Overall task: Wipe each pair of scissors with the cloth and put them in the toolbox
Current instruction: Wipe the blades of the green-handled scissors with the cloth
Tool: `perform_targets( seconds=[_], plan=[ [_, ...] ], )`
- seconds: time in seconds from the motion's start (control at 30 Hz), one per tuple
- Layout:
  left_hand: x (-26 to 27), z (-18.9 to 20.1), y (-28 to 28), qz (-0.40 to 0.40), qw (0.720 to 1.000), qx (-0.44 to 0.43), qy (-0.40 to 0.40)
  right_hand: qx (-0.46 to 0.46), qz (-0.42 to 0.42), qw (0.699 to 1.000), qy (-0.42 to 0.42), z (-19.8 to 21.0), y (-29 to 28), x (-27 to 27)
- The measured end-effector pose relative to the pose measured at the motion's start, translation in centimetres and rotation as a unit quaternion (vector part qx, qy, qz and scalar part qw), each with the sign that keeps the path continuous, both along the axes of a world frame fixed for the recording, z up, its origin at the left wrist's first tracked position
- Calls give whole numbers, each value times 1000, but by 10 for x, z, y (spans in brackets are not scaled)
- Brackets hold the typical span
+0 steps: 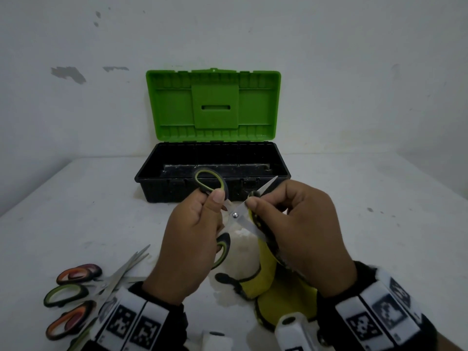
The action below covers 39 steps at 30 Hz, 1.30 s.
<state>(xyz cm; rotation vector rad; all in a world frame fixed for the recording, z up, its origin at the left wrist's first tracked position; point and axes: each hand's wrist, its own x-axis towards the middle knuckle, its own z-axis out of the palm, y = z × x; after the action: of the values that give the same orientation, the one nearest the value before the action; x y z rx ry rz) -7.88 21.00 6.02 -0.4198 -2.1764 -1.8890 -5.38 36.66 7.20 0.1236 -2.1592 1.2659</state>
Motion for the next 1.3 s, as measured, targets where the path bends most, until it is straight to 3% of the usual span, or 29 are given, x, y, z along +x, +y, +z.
perform_targets(
  seconds=[0.37, 0.83, 1.07, 1.17, 1.3],
  plan=[
    [2, 0, -4, -26, 1000, 14, -10, -87, -37, 995, -31, 8, 13, -9],
    [6, 7, -6, -29, 999, 28, -21, -125, 14, 990, -68, 8, 7, -5],
    [5, 4, -3, -11, 998, 33, -45, -207, -35, 976, -52, 14, 30, -19],
    [3, 4, -2, 9, 999, 16, -35, -167, -25, 984, -56, 15, 29, -14],
    [5, 5, 3, 35, 996, -61, 61, -45, 15, 997, -54, 14, 9, -2]
  ],
)
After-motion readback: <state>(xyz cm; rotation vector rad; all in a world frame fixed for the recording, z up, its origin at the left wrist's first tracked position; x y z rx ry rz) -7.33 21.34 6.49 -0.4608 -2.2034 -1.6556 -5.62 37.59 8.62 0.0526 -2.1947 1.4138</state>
